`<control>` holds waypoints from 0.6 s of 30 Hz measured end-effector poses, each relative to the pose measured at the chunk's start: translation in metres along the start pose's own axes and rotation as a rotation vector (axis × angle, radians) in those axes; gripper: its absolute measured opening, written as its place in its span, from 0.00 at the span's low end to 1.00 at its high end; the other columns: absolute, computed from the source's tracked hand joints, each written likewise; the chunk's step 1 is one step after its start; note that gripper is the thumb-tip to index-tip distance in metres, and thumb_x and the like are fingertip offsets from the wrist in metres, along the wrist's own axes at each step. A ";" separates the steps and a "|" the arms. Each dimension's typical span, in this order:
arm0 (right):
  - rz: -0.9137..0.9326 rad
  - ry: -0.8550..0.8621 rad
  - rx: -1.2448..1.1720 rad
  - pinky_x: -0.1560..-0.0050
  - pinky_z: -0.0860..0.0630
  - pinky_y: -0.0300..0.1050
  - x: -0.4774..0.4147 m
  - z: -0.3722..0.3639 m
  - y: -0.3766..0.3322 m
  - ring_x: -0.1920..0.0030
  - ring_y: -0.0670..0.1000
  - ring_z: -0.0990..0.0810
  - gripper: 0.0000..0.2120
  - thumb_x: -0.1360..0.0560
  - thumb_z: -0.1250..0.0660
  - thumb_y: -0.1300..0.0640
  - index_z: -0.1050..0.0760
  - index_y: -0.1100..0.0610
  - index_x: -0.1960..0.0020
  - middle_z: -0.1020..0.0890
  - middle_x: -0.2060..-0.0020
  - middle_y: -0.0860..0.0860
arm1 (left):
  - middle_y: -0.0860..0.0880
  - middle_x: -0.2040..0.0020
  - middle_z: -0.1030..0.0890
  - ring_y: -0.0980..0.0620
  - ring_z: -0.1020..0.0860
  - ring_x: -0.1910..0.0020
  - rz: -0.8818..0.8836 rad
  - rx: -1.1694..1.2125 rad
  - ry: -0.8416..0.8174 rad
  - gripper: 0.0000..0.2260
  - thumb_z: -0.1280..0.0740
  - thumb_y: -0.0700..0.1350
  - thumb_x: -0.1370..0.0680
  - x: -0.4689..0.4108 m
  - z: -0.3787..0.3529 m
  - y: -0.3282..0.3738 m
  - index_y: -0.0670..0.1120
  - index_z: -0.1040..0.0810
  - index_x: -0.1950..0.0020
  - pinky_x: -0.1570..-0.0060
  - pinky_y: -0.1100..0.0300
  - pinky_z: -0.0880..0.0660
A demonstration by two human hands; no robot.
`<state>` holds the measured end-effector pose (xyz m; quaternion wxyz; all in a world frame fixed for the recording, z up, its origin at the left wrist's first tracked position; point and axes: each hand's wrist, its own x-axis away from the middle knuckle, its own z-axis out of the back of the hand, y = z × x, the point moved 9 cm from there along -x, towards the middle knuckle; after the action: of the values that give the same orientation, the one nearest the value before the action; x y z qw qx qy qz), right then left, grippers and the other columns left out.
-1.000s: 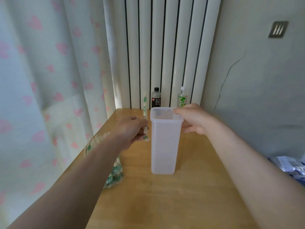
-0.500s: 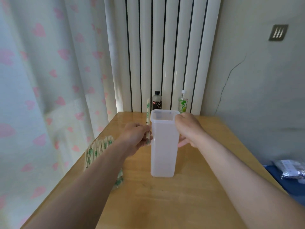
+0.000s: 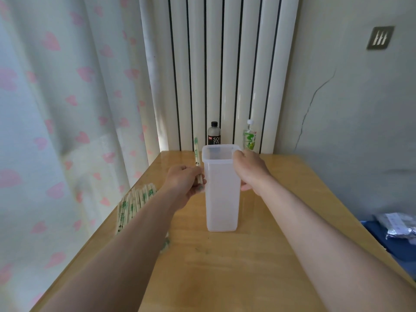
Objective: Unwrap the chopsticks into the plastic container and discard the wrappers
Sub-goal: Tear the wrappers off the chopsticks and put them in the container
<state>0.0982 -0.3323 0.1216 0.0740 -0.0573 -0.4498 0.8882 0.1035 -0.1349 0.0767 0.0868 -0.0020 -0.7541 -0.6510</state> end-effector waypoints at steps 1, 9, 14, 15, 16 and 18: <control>-0.003 -0.017 -0.015 0.49 0.16 0.58 0.000 -0.002 0.002 0.48 0.57 0.18 0.23 0.17 0.53 0.44 0.29 0.54 0.32 0.21 0.42 0.54 | 0.42 0.64 0.21 0.48 0.21 0.67 -0.003 0.016 -0.016 0.05 0.31 0.37 0.20 0.002 0.000 0.001 0.39 0.25 0.56 0.70 0.58 0.23; 0.317 0.508 -0.182 0.66 0.33 0.45 0.058 0.061 -0.018 0.61 0.63 0.23 0.14 0.20 0.43 0.60 0.26 0.66 0.60 0.21 0.65 0.61 | 0.46 0.66 0.21 0.49 0.23 0.66 -0.142 0.177 -0.049 0.05 0.31 0.40 0.20 0.031 0.007 0.028 0.40 0.25 0.54 0.63 0.56 0.23; 0.199 -0.006 -0.463 0.66 0.26 0.46 0.089 0.003 -0.010 0.65 0.53 0.19 0.09 0.21 0.37 0.59 0.20 0.60 0.56 0.16 0.61 0.58 | 0.42 0.64 0.21 0.48 0.23 0.65 -0.242 0.274 -0.157 0.10 0.31 0.40 0.19 0.059 -0.013 0.030 0.44 0.27 0.60 0.62 0.57 0.24; 0.153 -0.104 -0.524 0.67 0.26 0.46 0.093 -0.009 -0.006 0.64 0.54 0.18 0.09 0.20 0.37 0.59 0.20 0.60 0.54 0.17 0.60 0.57 | 0.41 0.62 0.21 0.47 0.22 0.65 -0.256 0.290 -0.166 0.09 0.31 0.41 0.20 0.063 -0.017 0.029 0.44 0.26 0.59 0.62 0.57 0.23; 0.119 -0.186 -0.592 0.67 0.26 0.46 0.096 -0.018 -0.003 0.63 0.55 0.18 0.08 0.19 0.35 0.58 0.20 0.61 0.52 0.17 0.60 0.57 | 0.40 0.62 0.21 0.46 0.23 0.65 -0.266 0.300 -0.167 0.09 0.30 0.41 0.20 0.067 -0.019 0.028 0.43 0.26 0.58 0.62 0.57 0.23; 0.089 -0.259 -0.718 0.69 0.26 0.46 0.099 -0.027 0.004 0.64 0.56 0.19 0.07 0.19 0.32 0.58 0.21 0.63 0.51 0.17 0.61 0.58 | 0.43 0.64 0.22 0.47 0.24 0.65 -0.268 0.302 -0.159 0.09 0.29 0.42 0.21 0.072 -0.023 0.023 0.42 0.27 0.57 0.62 0.57 0.23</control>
<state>0.0049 -0.2953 0.0991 -0.0470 0.0138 -0.7349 0.6764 0.0378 -0.1622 0.1116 -0.0612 0.0600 -0.8410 -0.5343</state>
